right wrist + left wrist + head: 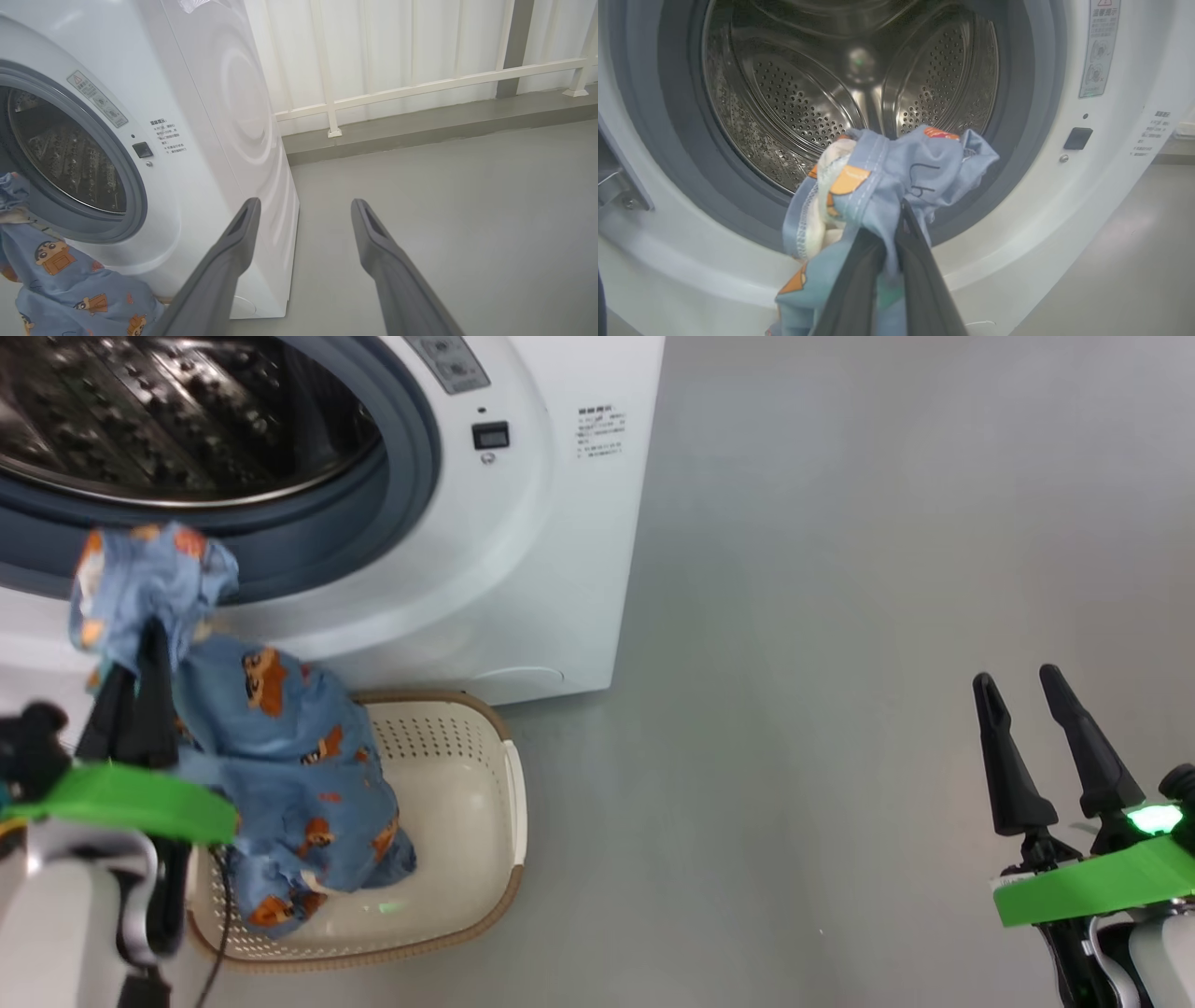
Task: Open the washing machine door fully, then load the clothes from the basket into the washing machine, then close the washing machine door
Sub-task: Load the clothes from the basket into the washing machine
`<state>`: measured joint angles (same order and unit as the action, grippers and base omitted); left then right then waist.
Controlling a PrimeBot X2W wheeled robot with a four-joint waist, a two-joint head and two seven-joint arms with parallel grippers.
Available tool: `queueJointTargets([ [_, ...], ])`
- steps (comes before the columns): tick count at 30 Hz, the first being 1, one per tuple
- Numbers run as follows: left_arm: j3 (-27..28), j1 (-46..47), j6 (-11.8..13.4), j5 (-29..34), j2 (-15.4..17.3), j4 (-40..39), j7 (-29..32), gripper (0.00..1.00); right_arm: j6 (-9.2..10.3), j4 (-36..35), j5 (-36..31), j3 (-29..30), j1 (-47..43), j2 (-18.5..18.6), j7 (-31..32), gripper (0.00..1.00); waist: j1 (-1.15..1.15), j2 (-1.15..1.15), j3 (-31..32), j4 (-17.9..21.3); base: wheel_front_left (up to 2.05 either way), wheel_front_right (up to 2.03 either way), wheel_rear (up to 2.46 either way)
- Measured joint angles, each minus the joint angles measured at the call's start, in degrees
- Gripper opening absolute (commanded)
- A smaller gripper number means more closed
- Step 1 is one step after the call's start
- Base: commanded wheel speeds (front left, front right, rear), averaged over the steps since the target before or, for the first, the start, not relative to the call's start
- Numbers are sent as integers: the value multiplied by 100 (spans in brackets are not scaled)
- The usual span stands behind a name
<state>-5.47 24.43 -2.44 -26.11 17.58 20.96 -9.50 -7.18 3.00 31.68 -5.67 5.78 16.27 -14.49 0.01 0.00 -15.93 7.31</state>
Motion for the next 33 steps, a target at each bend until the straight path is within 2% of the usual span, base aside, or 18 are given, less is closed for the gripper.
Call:
queueJointTargets([
  [15,-110,1999,413,246,21,1827,203,0,0,-49,-47,-59,358,-226,0,100,0,0,-566,317,0,0,0],
  [22,-201,2817,476,427,144,2746,297,0,0,-46,-48,-180,471,-300,0,100,0,0,-787,475,0,0,0],
  [28,-191,3571,468,458,348,3446,423,0,0,-49,-49,-308,594,-310,0,100,0,0,-1004,619,0,0,0],
  [33,-198,4080,442,457,390,3901,504,0,0,-54,-56,-371,678,-327,0,100,0,0,-1177,742,0,0,0],
])
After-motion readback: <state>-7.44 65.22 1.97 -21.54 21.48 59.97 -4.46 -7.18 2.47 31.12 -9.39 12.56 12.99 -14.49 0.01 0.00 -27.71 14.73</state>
